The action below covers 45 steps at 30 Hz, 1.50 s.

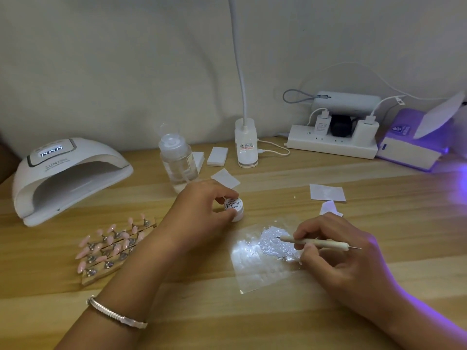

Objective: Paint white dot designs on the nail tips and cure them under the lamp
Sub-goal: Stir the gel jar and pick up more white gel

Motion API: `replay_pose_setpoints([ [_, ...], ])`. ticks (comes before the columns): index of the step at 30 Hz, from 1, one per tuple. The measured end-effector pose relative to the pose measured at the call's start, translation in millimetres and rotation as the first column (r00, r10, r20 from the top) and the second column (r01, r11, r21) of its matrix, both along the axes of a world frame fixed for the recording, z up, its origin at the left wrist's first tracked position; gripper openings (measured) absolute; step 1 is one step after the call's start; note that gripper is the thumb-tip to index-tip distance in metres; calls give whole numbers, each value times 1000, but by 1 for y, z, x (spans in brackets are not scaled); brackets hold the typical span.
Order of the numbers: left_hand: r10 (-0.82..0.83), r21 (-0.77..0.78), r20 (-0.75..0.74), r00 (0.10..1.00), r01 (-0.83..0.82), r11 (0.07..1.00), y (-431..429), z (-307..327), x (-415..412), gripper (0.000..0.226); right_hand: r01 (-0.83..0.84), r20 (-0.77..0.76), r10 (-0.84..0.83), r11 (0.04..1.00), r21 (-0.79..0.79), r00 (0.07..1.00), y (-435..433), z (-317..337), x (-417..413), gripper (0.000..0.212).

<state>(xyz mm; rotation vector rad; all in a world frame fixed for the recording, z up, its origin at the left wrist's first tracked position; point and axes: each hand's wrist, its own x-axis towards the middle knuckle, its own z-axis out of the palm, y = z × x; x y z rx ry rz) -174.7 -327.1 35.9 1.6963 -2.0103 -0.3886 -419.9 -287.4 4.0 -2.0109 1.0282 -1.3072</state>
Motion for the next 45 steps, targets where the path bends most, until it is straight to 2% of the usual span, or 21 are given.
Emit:
replay_pose_setpoints([
  [5, 1, 65, -6, 1000, -1, 998, -5, 6, 1, 22, 27, -7, -27, 1000, 12, 1000, 1, 0, 1, 14],
  [10, 12, 76, -21, 1000, -11, 997, -5, 6, 1, 18, 81, -88, -80, 997, 10, 993, -1, -3, 2, 12],
  [15, 39, 7, 27, 999, -40, 999, 4, 4, -4, 20, 79, -108, -75, 996, 39, 991, -1, -5, 4, 15],
  [19, 47, -64, 46, 998, -44, 997, 22, 0, -5, 26, 83, -61, -79, 995, 55, 995, 0, -5, 3, 23],
  [23, -10, -116, 96, 995, 21, 993, 46, 8, 8, 44, 101, -20, -101, 994, 39, 995, 0, -4, 3, 19],
  [25, -11, -187, 141, 990, 38, 982, 64, 11, 21, 41, 98, -5, -98, 994, 43, 995, 1, -3, 3, 14],
  [28, 129, -338, 143, 981, -75, 938, 104, 11, 50, 24, 94, -5, -94, 994, 63, 996, 0, -5, 2, 16],
  [31, 370, -405, 90, 925, -305, 862, 147, 1, 86, 17, 88, -33, -86, 994, 70, 996, -6, -13, -1, 19],
  [33, 535, -365, 70, 842, -478, 799, 166, -7, 110, 5, 85, -37, -82, 993, 88, 996, -10, -19, -4, 23],
  [35, 632, -239, 89, 770, -599, 764, 172, -16, 127, 16, 74, -33, -71, 992, 101, 997, -12, -24, -8, 28],
  [39, 622, -26, -63, 781, -624, 781, 166, -27, 141, 22, 78, -89, -69, 992, 98, 994, -13, -31, -13, 29],
  [43, 627, -5, -191, 755, -640, 769, 158, -32, 144, 19, 98, -97, -91, 993, 69, 991, -11, -27, -12, 23],
  [45, 625, -16, -209, 752, -642, 767, 156, -34, 145, 18, 73, -78, -67, 995, 68, 995, -8, -21, -9, 25],
])
